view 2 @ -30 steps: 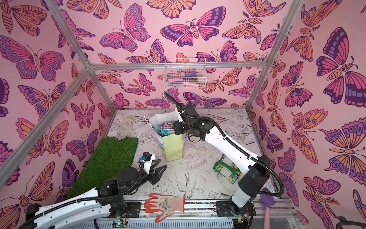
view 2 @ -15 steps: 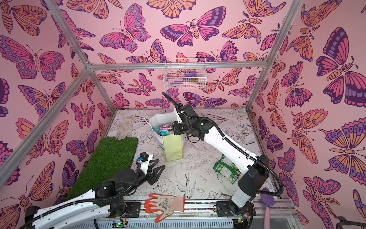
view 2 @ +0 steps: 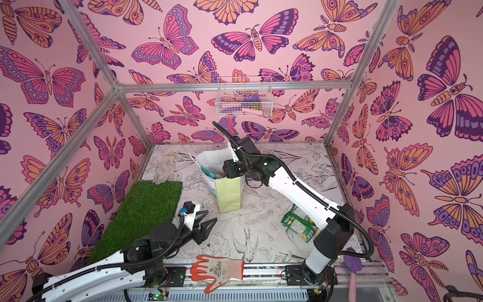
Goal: Place the snacks into the paper bag
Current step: Place the snack in the paper bag.
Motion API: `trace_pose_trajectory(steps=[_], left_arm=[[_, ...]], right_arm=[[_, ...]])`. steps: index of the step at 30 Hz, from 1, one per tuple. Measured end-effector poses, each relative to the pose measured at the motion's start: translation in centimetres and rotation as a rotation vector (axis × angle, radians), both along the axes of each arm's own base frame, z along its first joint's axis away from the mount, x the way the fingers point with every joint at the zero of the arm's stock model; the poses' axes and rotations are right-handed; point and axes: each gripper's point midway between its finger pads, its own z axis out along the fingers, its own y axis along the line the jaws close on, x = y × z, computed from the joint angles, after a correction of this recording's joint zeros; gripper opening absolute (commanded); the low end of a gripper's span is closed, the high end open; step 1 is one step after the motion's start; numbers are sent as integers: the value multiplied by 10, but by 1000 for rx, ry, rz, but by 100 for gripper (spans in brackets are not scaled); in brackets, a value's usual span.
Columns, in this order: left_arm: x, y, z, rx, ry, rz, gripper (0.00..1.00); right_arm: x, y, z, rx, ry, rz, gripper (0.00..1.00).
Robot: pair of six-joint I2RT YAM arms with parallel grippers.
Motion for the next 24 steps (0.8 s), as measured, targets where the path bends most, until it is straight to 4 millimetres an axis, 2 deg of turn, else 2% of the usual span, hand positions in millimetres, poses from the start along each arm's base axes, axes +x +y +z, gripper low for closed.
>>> trace_pose_trajectory(steps=[4, 12, 13, 24], left_arm=[[1, -9, -9, 44, 27, -22, 58], [4, -29, -11, 89, 46, -58, 58], [5, -32, -10, 88, 47, -64, 58], [12, -61, -9, 104, 59, -104, 58]], right_arm=[[-8, -3, 11, 17, -15, 8, 75], [-35, -31, 61, 93, -108, 4, 87], [-37, -34, 63, 96, -116, 1, 99], [-43, -62, 53, 36, -155, -59, 99]])
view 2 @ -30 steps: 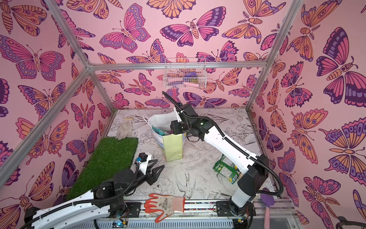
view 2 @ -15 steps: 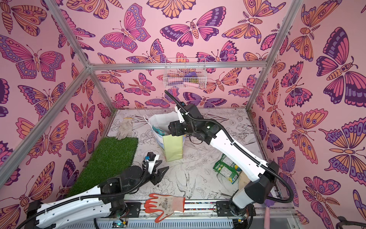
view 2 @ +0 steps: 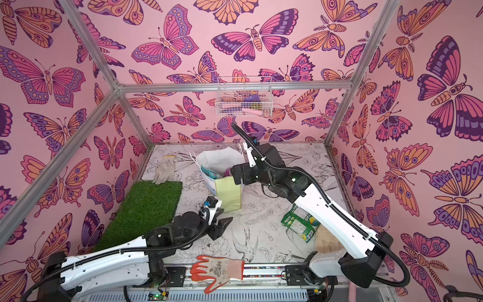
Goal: Place the snacks into the paper bag
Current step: Place the snack in the paper bag, then pick up the snack from the middle-right of the table.
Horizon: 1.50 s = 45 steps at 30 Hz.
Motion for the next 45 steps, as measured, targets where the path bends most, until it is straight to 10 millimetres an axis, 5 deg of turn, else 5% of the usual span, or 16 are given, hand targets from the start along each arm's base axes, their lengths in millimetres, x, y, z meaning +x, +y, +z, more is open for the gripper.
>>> trace_pose_trajectory(steps=[12, 28, 45], left_arm=[[7, -37, -6, 8, 21, -57, 58], [13, -84, -14, -14, 31, -149, 58], [16, -125, -29, -40, 79, -225, 58]], right_arm=[[-15, -45, 7, -29, -56, -113, 99], [-49, -110, -36, -124, 9, -256, 99], [-57, -133, -31, -125, -24, -315, 99]])
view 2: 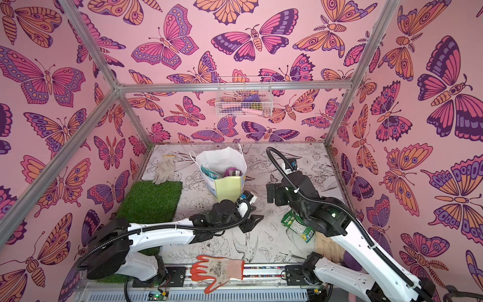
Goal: Place the snacks into the paper bag
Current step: Pick up the snack from the middle-right of the table.
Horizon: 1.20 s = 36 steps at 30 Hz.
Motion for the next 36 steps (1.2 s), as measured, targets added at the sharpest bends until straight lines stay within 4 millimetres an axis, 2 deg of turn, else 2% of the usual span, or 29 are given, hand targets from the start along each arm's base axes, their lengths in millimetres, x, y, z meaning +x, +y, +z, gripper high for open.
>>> trace_pose_trajectory(steps=[17, 27, 36], left_arm=[[0, -21, -19, -1, 56, -36, 58], [3, -44, -22, -24, 91, -67, 58], [4, -63, -37, -26, 142, -95, 58]], right_arm=[[-5, -17, 2, -19, -20, -45, 99], [-5, -21, 4, -19, -30, -57, 99], [-8, -28, 2, -19, -37, -74, 99]])
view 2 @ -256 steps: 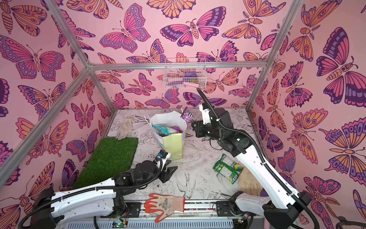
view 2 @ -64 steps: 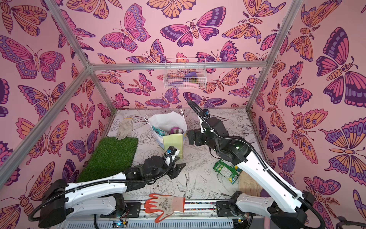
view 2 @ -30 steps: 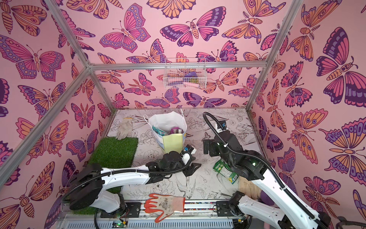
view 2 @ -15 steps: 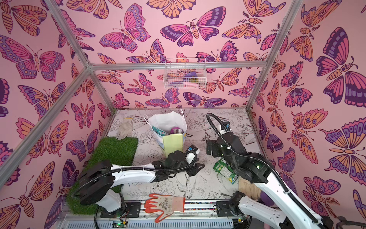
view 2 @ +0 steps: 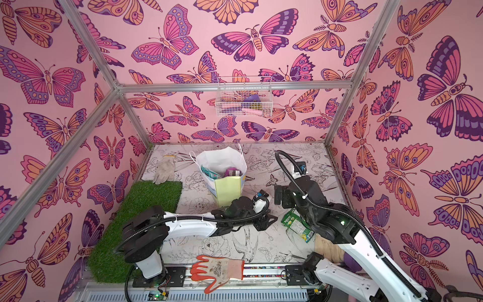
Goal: Place the snacks into the paper bag
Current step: Pick up the snack from the middle-right of the table.
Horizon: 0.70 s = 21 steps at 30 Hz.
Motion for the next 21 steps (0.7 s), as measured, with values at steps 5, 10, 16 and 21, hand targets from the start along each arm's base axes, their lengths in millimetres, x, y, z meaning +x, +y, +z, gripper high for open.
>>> trace_pose_trajectory(steps=[5, 10, 16, 21], left_arm=[[0, -7, -9, 3, 32, -7, 58], [0, -14, -15, -1, 59, -14, 58], [-1, -18, -22, 0, 92, -19, 58], [-2, -22, -28, 0, 124, -27, 58]], right_arm=[[-2, -5, 0, 2, -9, -10, 99], [-3, -7, -2, -3, -10, -16, 99], [-3, -11, -9, -16, -3, -29, 99], [-3, -17, -22, -32, 16, -60, 99]])
